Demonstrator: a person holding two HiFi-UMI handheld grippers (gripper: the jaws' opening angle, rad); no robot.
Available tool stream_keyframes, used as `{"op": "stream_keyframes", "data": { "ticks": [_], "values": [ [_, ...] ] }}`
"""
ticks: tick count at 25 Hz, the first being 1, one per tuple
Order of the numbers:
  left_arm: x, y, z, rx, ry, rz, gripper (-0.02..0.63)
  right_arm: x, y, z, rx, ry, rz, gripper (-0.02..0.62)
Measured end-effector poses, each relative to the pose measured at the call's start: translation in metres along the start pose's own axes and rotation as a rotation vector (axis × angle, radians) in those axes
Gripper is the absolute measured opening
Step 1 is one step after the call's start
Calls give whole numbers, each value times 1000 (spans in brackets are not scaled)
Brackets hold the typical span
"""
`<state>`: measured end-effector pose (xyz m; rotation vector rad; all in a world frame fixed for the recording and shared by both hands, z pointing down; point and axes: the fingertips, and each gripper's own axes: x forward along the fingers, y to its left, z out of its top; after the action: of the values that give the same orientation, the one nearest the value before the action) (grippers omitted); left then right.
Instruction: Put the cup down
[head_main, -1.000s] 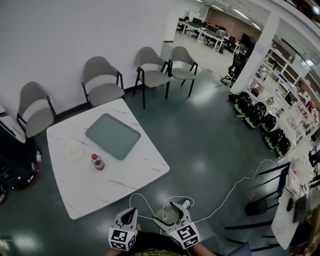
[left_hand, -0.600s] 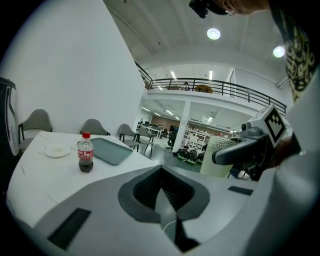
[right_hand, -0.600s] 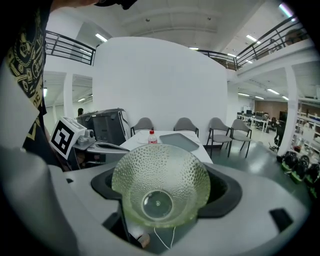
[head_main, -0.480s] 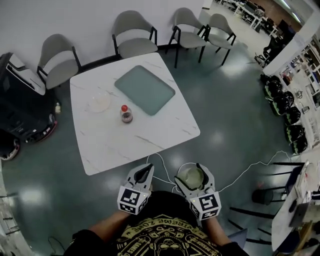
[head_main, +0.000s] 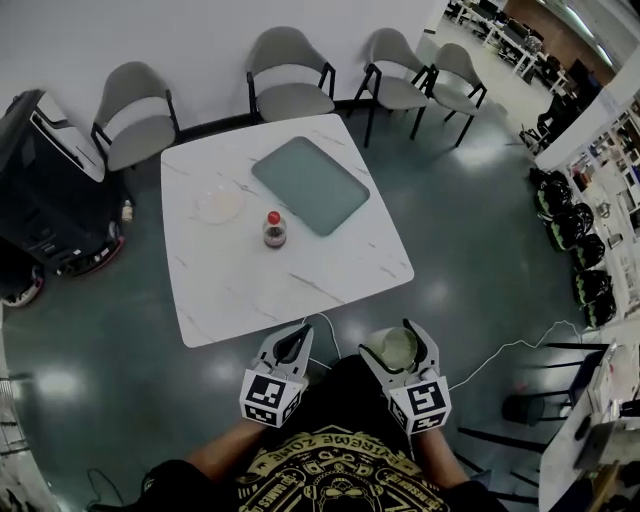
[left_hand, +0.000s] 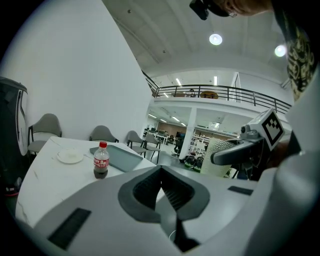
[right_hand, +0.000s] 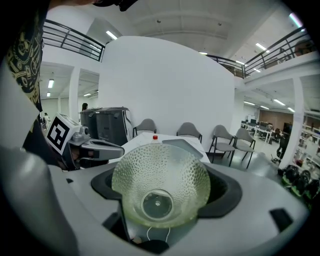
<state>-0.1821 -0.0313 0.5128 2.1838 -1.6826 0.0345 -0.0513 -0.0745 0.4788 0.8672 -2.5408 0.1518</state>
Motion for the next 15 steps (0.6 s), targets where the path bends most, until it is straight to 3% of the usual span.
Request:
{"op": "stream_keyframes", "data": {
  "ticks": [15],
  "values": [
    [29, 45, 19, -3, -46, 136, -5, 62, -20, 21, -55, -34, 119, 408]
  ]
}}
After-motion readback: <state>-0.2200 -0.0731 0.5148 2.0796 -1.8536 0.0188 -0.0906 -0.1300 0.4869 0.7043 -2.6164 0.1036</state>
